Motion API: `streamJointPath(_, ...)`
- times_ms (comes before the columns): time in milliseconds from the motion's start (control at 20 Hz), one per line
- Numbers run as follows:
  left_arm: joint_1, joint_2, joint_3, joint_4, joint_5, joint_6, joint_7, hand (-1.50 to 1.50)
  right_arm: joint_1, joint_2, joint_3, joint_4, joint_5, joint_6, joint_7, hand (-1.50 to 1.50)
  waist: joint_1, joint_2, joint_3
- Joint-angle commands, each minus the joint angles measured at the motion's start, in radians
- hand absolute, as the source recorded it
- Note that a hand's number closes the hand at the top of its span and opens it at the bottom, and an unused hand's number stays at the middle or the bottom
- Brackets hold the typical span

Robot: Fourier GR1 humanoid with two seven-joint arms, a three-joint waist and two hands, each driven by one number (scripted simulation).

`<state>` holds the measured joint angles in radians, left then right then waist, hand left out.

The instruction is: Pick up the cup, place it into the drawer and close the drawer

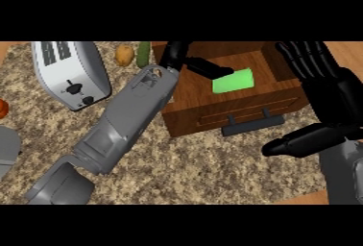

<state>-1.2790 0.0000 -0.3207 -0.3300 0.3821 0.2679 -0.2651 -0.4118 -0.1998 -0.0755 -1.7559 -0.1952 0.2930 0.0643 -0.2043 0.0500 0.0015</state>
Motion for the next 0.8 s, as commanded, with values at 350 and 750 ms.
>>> streamJointPath(350,-0.021,0.000,0.088,-0.077,0.201,0.005,-0.179,-1.50,0.026,-0.079,0.186,-0.006,-0.134,0.300,0.097,1.50,0.030,-0.010,-0.002)
streamJointPath(750,0.035,0.000,0.060,-0.051,0.248,0.043,-0.246,-1.50,0.105,-0.210,0.289,-0.065,0.189,0.326,0.125,-1.50,0.114,-0.035,-0.001)
